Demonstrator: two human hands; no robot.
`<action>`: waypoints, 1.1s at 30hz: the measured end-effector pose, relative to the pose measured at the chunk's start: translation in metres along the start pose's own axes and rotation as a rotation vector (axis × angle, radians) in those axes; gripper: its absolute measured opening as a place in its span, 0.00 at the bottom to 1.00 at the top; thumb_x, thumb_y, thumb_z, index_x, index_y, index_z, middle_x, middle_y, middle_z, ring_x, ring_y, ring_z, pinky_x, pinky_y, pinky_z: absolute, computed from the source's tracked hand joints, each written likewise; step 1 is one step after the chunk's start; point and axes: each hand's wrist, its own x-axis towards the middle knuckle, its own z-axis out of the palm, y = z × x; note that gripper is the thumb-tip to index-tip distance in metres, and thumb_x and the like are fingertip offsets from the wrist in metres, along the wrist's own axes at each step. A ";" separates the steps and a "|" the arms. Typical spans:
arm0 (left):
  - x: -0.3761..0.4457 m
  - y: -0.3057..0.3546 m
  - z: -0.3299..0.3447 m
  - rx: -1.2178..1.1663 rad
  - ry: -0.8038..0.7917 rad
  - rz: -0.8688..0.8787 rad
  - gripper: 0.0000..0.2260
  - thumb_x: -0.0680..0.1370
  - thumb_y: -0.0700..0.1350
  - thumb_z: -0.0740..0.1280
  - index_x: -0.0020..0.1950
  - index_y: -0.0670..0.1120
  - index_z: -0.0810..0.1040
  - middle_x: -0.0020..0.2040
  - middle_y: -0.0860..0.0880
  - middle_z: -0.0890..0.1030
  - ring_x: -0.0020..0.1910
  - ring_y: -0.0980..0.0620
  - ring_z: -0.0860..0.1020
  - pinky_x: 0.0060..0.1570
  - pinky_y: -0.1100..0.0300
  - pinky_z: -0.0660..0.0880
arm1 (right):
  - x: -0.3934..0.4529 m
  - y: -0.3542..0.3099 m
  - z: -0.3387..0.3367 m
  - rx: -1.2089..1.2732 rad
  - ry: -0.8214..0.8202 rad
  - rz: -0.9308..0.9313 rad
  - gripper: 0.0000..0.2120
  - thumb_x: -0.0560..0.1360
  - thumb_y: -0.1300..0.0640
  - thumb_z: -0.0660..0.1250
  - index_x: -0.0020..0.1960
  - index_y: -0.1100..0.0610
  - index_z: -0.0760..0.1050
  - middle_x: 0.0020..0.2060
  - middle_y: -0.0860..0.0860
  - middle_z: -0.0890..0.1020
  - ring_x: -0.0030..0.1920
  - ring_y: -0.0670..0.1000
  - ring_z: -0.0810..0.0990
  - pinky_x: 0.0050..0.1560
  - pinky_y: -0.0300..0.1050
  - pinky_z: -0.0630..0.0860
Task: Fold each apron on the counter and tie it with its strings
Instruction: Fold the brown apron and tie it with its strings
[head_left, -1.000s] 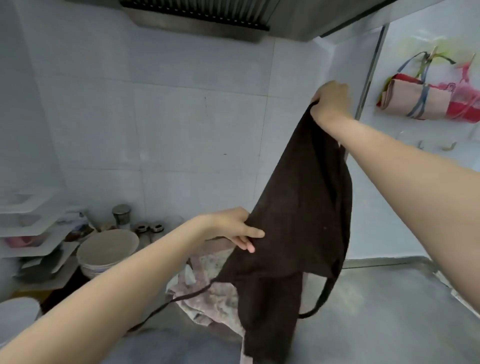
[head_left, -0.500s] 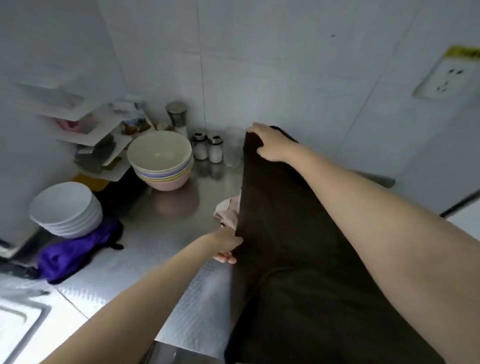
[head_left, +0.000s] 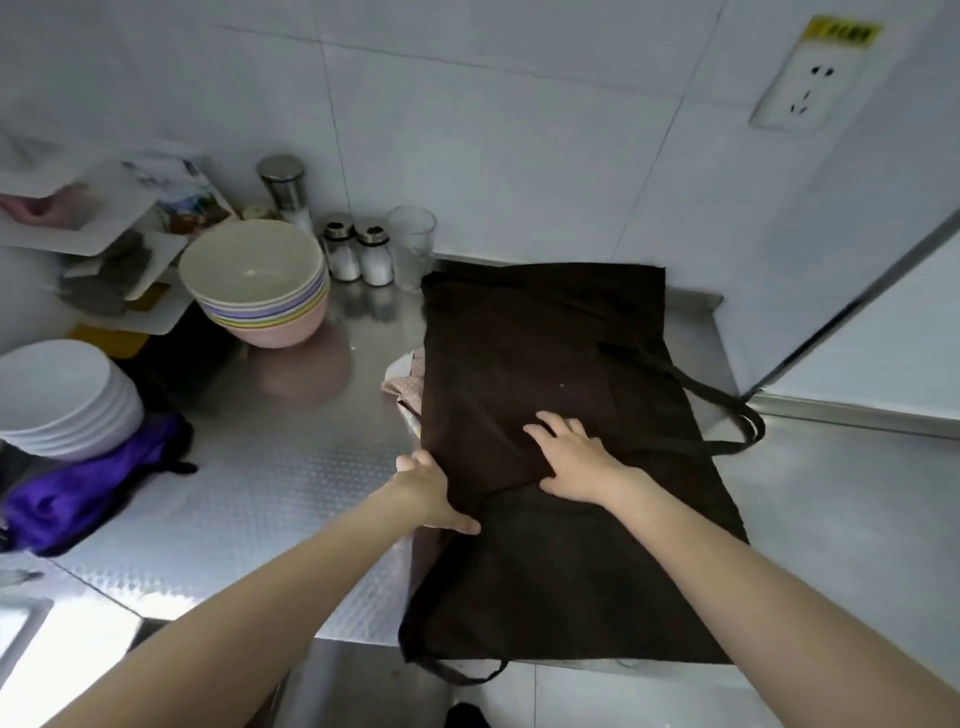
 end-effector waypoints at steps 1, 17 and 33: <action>-0.004 0.004 0.004 0.018 0.004 -0.007 0.55 0.67 0.62 0.72 0.74 0.36 0.38 0.71 0.38 0.55 0.67 0.41 0.68 0.62 0.51 0.72 | -0.007 -0.002 0.010 -0.038 -0.009 0.012 0.40 0.74 0.56 0.67 0.77 0.53 0.45 0.76 0.51 0.44 0.75 0.58 0.46 0.72 0.59 0.55; -0.017 -0.059 0.007 0.030 0.010 -0.023 0.04 0.78 0.40 0.61 0.46 0.40 0.73 0.40 0.45 0.80 0.38 0.49 0.81 0.43 0.59 0.79 | -0.027 -0.066 0.040 -0.150 0.233 -0.041 0.27 0.77 0.68 0.55 0.75 0.56 0.58 0.75 0.56 0.54 0.73 0.60 0.54 0.68 0.53 0.65; 0.014 0.008 -0.014 0.536 0.322 0.472 0.34 0.76 0.52 0.65 0.76 0.52 0.50 0.77 0.45 0.48 0.75 0.42 0.50 0.71 0.47 0.59 | -0.025 0.051 0.032 0.711 0.257 0.760 0.31 0.78 0.58 0.60 0.76 0.47 0.50 0.69 0.63 0.59 0.66 0.62 0.65 0.65 0.53 0.68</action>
